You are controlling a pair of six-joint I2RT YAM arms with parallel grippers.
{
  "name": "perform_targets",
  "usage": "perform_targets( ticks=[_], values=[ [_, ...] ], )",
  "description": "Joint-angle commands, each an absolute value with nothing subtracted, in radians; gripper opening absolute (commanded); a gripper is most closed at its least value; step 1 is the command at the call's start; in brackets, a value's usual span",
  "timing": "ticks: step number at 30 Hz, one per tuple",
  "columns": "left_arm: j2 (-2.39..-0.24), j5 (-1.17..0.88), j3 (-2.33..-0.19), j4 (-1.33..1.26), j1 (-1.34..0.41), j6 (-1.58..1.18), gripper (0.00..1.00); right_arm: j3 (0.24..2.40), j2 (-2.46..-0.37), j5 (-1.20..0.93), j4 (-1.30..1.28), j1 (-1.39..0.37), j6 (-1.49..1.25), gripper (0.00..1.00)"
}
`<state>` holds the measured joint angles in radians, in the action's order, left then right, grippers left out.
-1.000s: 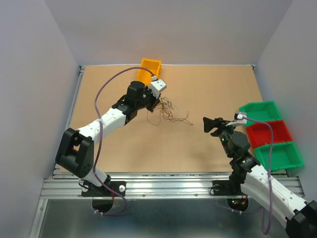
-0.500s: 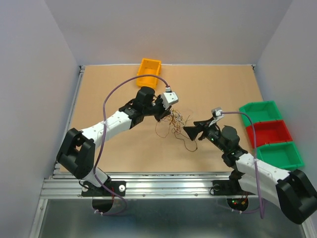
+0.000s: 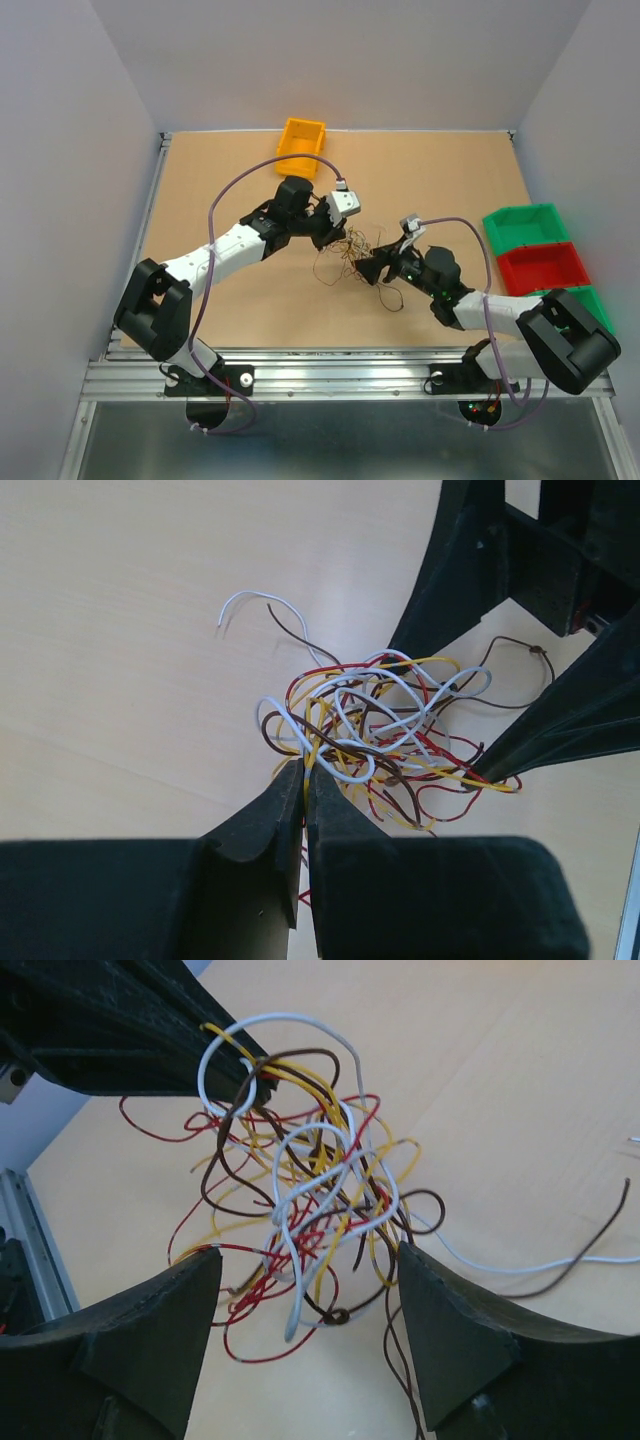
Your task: Untangle the cables
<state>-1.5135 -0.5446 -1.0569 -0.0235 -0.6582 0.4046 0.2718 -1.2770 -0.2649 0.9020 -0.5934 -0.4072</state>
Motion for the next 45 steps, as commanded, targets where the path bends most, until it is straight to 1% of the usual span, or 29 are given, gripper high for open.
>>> perform_targets(
  ticks=[1,2,4,5,6,7,9,12,13,15,16,17,19,20,22,24,25,30,35,37,39,42,43,44,45],
  values=[
    [-1.470,-0.637,-1.092,-0.002,-0.658,0.440,0.14,0.368,-1.343,-0.247,1.029,-0.629,-0.403,0.74],
    [-1.460,-0.644,-1.092,-0.002,-0.658,0.445,0.14,0.379,-1.360,-0.238,1.029,-0.643,-0.399,0.72],
    [-1.448,-0.655,-1.086,-0.002,-0.658,0.449,0.14,0.402,-1.396,-0.227,1.028,-0.653,-0.390,0.58],
    [-1.430,-0.644,-1.086,-0.002,-0.657,0.445,0.11,0.419,-1.423,-0.219,1.028,-0.660,-0.390,0.48],
    [-1.418,-0.623,-1.078,-0.008,-0.657,0.434,0.09,0.423,-1.433,-0.210,1.028,-0.661,-0.393,0.25],
    [-1.401,-0.589,-1.069,-0.027,-0.655,0.390,0.08,0.428,-1.439,-0.198,1.026,-0.663,-0.397,0.15],
    [-1.340,-0.513,-1.030,-0.106,-0.631,0.358,0.06,0.425,-1.439,-0.145,1.017,-0.661,-0.409,0.01],
    [-1.232,-0.431,-0.957,-0.219,-0.582,0.301,0.04,0.434,-1.422,-0.033,0.961,-0.661,-0.431,0.01],
    [-1.171,-0.382,-0.941,-0.271,-0.571,0.270,0.04,0.446,-1.420,0.070,0.883,-0.661,-0.442,0.01],
    [-1.112,-0.295,-0.884,-0.326,-0.542,0.235,0.03,0.492,-1.428,0.177,0.745,-0.661,-0.474,0.01],
    [-1.051,-0.241,-0.864,-0.386,-0.532,0.221,0.03,0.506,-1.434,0.301,0.700,-0.661,-0.489,0.01],
    [-1.026,-0.115,-0.845,-0.415,-0.523,0.186,0.01,0.521,-1.439,0.360,0.658,-0.661,-0.518,0.01],
    [-0.970,-0.008,-0.801,-0.481,-0.479,0.152,0.00,0.543,-1.447,0.516,0.574,-0.658,-0.541,0.01],
    [-0.959,0.126,-0.786,-0.495,-0.441,0.115,0.00,0.543,-1.434,0.556,0.533,-0.658,-0.567,0.01],
    [-0.945,0.240,-0.778,-0.520,-0.404,0.080,0.00,0.531,-1.411,0.639,0.508,-0.649,-0.598,0.01],
    [-0.953,0.297,-0.779,-0.520,-0.364,0.057,0.00,0.496,-1.356,0.669,0.500,-0.638,-0.610,0.01],
    [-0.959,0.298,-0.784,-0.519,-0.361,0.054,0.00,0.483,-1.336,0.672,0.499,-0.634,-0.614,0.01],
    [-0.995,0.440,-0.807,-0.517,-0.351,0.046,0.00,0.422,-1.210,0.742,0.434,-0.608,-0.621,0.02],
    [-0.991,0.423,-0.805,-0.520,-0.345,0.052,0.00,0.388,-1.077,0.900,0.319,-0.595,-0.637,0.04],
    [-0.996,0.422,-0.802,-0.525,-0.345,0.057,0.00,0.374,-1.045,0.931,0.293,-0.589,-0.637,0.06],
    [-1.000,0.433,-0.805,-0.525,-0.345,0.060,0.00,0.356,-0.996,0.953,0.281,-0.583,-0.643,0.08],
    [-1.015,0.491,-0.818,-0.525,-0.345,0.058,0.00,0.359,-0.933,1.012,0.177,-0.581,-0.701,0.10],
    [-1.023,0.521,-0.821,-0.523,-0.345,0.057,0.00,0.357,-0.914,1.043,0.157,-0.580,-0.728,0.12],
    [-1.029,0.534,-0.827,-0.522,-0.342,0.049,0.00,0.350,-0.895,1.049,0.147,-0.580,-0.735,0.34],
    [-1.032,0.540,-0.828,-0.519,-0.341,0.046,0.00,0.332,-0.870,1.046,0.146,-0.580,-0.738,0.47]
  ],
)
